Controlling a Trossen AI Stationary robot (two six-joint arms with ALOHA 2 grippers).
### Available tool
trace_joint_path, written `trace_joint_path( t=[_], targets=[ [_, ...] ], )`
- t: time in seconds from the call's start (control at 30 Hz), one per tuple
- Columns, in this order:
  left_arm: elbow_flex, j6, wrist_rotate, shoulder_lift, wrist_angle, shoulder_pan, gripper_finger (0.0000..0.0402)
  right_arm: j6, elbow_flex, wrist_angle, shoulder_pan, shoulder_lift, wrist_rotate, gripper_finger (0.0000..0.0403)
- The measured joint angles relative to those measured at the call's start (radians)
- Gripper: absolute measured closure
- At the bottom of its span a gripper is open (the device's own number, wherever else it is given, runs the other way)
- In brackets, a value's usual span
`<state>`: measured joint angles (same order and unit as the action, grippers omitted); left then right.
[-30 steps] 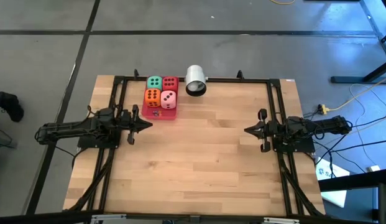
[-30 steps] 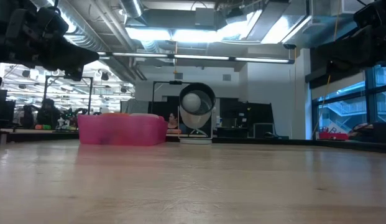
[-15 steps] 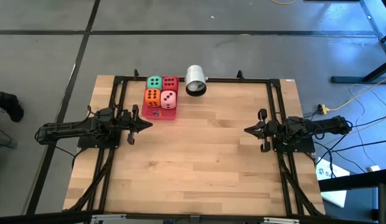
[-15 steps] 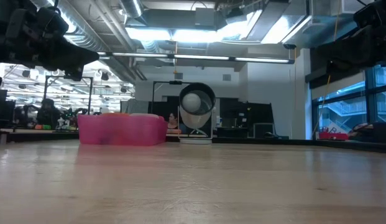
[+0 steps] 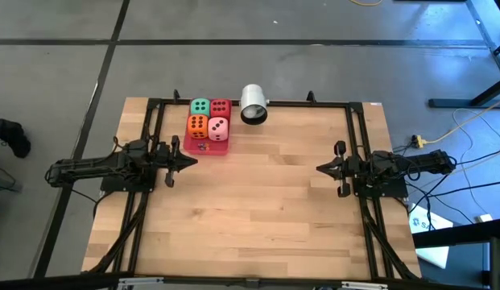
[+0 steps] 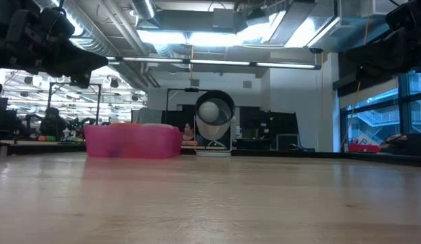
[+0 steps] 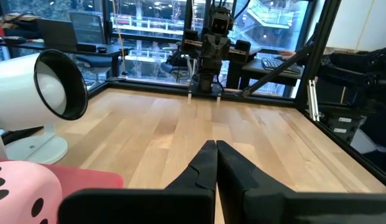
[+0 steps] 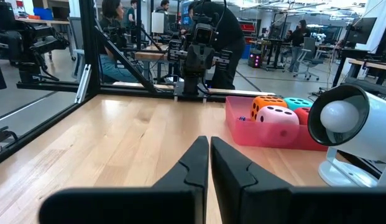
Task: Pick & Place Dice
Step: Return to Home Position
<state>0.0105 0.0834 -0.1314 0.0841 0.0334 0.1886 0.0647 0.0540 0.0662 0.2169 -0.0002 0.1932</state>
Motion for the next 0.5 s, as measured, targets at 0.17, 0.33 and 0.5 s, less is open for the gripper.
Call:
trace_joint_path(
  t=[0.17,0.33,0.5],
  targets=[
    [0.0,0.0,0.0,0.0,0.0,0.0,0.0396,0.0,0.0,0.0,0.0,0.0,0.0,0.0382],
    [0.0,0.0,0.0,0.0,0.0,0.0,0.0397,0.0,0.0,0.0,0.0,0.0,0.0,0.0382],
    [0.0,0.0,0.0,0.0,0.0,0.0,0.0396,0.0,0.0,0.0,0.0,0.0,0.0,0.0382]
  ],
)
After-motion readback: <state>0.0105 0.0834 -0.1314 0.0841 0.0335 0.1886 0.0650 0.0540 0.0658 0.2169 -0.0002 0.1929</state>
